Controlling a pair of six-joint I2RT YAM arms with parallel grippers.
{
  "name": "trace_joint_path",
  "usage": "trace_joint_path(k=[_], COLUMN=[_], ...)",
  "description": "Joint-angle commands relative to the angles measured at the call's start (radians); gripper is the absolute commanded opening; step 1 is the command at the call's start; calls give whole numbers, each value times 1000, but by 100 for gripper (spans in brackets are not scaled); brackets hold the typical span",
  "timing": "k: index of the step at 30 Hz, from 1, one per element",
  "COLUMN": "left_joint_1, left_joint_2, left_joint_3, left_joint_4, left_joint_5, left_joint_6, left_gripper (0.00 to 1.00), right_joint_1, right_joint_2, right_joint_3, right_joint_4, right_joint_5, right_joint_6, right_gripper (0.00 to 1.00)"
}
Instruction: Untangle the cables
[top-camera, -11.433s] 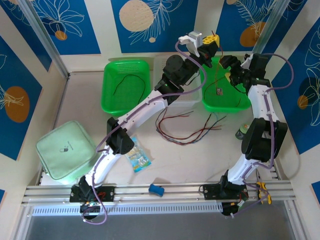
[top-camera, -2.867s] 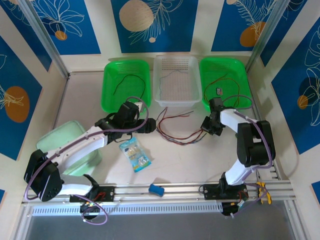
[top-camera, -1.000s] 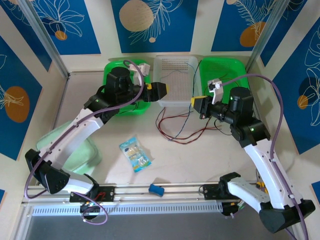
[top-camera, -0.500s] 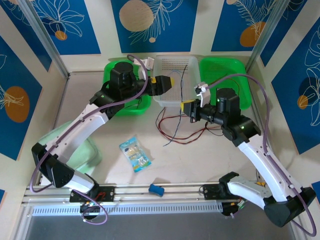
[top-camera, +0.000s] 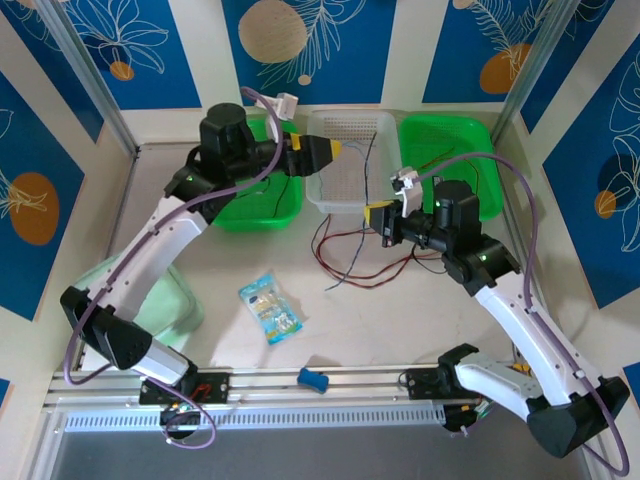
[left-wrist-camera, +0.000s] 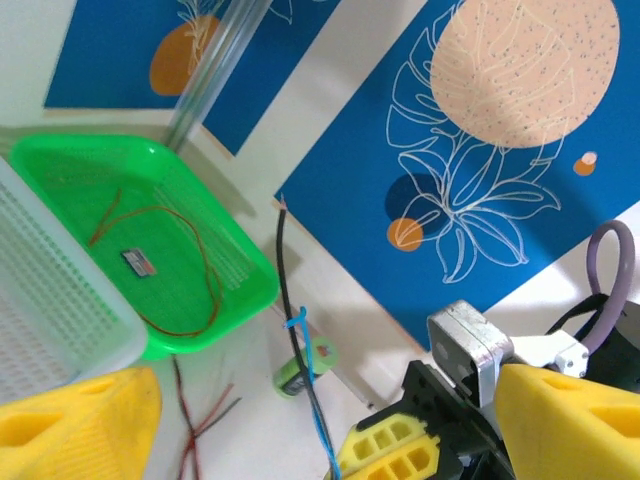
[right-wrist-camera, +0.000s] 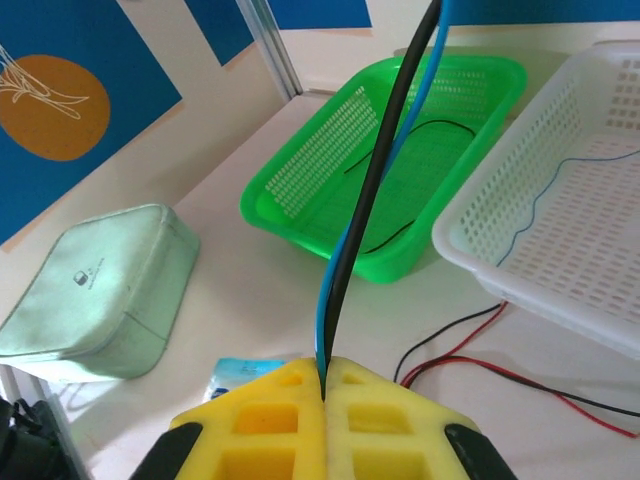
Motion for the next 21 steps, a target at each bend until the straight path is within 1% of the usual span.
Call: trace_joint_path(k=[1, 4, 7, 15, 19, 21], left_joint_1=[34, 40, 39, 28, 28, 28], left_joint_2=[32, 89, 134, 164, 170, 171], left_joint_3=[118, 216, 267, 266, 268, 272], left_joint_4=[-165, -253, -285, -281, -289, -295], left_joint_5=[57, 89, 108, 140, 153, 158], left_joint_6=[154, 197, 195, 166, 160, 157], left_gripper=[87, 86, 83, 75, 68, 64], right_joint_1=[-21, -21, -21, 0, 23, 24], right_joint_2=[-38, -57, -55, 9, 59, 71], right_joint_3=[-25, -53, -64, -44, 1, 3], right_joint_4=[29, 51, 60, 70, 22, 37], right_joint_5=[-69, -106, -139, -239, -231, -238], right_joint_6=[-98, -185, -259, -386, -458, -473], right_gripper=[0, 0, 0, 0, 0, 0])
